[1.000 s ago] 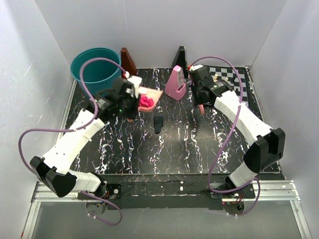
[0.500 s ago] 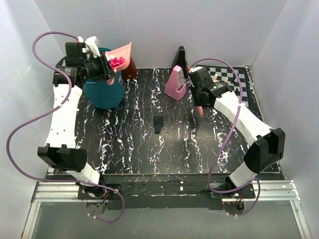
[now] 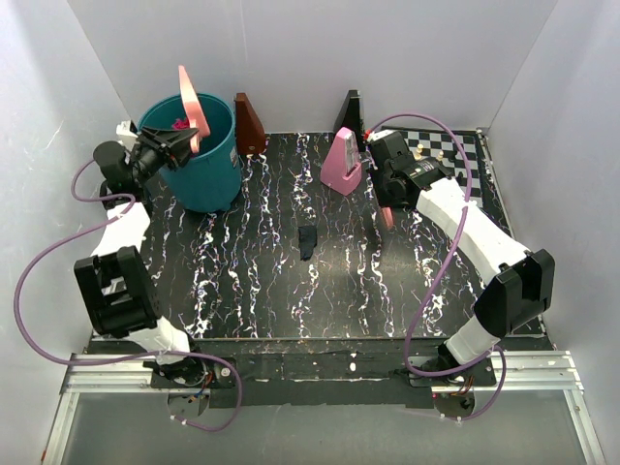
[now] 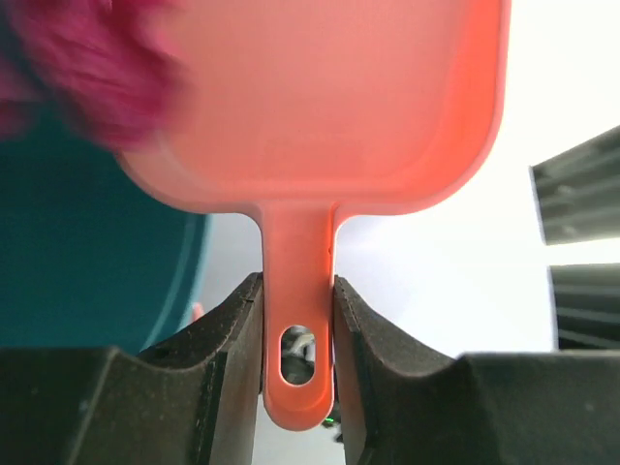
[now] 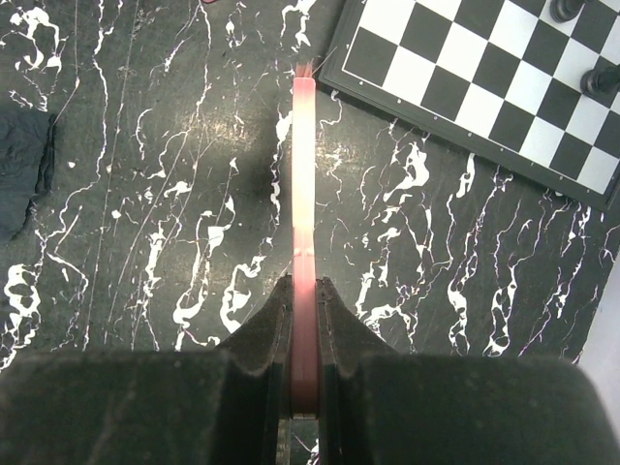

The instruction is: Sweep away the paper scraps from the table

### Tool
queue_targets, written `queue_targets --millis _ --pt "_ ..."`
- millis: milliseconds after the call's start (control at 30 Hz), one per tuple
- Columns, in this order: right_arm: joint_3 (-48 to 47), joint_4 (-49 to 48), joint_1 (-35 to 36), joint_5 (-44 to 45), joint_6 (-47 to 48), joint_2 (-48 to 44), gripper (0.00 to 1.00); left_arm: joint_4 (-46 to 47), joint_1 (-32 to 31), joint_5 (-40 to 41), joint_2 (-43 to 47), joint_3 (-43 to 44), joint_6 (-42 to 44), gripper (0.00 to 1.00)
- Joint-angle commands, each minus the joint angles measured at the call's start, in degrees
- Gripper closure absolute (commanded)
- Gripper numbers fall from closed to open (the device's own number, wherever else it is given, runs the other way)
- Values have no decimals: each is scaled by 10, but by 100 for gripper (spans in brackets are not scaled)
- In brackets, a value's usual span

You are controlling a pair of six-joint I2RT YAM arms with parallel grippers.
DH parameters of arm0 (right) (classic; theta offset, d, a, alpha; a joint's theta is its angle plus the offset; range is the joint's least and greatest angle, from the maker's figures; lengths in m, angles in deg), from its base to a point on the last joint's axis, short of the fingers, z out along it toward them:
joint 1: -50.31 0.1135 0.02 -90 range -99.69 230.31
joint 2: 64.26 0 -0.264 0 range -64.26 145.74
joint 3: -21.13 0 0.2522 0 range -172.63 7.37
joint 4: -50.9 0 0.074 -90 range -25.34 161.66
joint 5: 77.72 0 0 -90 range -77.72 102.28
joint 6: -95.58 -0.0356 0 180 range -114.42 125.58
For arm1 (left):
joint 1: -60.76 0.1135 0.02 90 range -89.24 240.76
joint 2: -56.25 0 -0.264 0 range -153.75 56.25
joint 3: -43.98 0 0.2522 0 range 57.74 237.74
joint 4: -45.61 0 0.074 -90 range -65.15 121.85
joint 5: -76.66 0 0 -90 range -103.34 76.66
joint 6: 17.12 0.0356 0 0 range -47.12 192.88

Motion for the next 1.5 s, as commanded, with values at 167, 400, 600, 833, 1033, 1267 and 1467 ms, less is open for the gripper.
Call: queue_targets --millis 167,400,600,833,1033,1267,1467 --pt "-35 14 1 -59 -15 -16 99 440 0 -53 -29 16 -324 100" --pt "-71 23 2 -180 -72 -13 99 288 -2 -91 43 35 -177 100" --pt "-56 -64 2 -372 -195 -13 99 -292 -70 39 205 99 349 100" --pt "-71 -114 2 -554 -303 89 99 -465 -145 173 318 88 523 100" --pt "-71 -118 2 -543 -335 173 99 -522 -174 204 357 52 580 100" --pt "-97 17 -42 -425 -273 187 99 -543 -269 246 356 14 617 100" --pt "-27 72 -105 -349 -197 93 99 -555 -318 269 324 6 633 100"
